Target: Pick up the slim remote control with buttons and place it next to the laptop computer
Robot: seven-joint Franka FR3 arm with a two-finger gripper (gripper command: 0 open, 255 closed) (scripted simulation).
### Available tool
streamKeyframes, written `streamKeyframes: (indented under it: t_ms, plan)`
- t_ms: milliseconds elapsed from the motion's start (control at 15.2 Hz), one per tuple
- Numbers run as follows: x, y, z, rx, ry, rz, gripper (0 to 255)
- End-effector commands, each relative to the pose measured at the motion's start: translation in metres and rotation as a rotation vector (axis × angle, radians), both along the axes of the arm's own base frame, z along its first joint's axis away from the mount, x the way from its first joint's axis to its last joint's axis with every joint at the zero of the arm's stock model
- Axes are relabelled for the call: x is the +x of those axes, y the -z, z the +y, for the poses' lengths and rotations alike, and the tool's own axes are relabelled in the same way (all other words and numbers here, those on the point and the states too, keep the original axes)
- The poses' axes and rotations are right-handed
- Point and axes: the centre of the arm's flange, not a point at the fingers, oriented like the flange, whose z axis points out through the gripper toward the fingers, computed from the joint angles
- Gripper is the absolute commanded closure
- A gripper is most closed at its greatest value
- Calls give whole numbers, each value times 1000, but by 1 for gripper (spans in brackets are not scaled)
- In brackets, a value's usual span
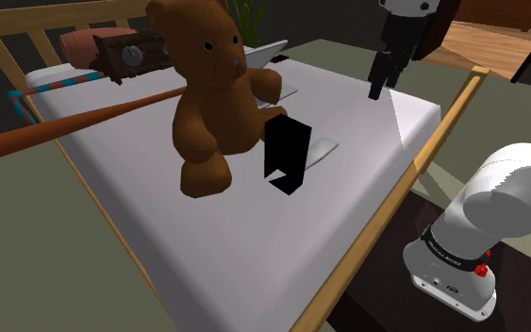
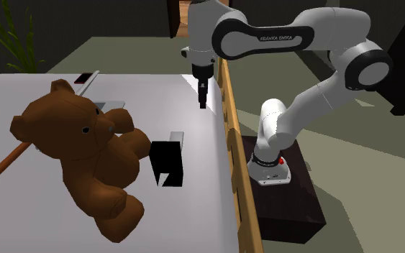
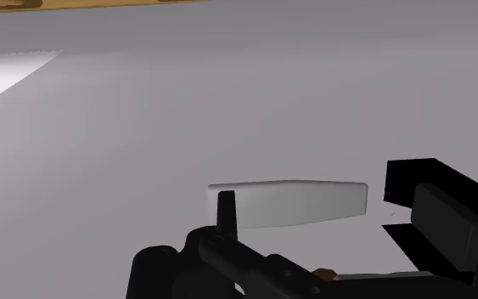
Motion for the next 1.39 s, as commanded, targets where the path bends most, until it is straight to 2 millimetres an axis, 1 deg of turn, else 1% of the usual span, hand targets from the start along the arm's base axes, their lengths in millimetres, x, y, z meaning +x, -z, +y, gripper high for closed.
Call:
streamKeyframes:
  t_ms: [0, 330, 660, 990, 1254, 1320]
  plan:
    - [0, 0, 0, 0, 0, 0, 0]
    - [23, 54, 28, 0, 392, -8, 0]
    - [55, 108, 46, -1, 784, -17, 0]
    - [92, 162, 49, -1, 1177, -25, 0]
    - [121, 205, 42, -1, 1490, -32, 0]
    - [125, 212, 40, -1, 1542, -33, 0]
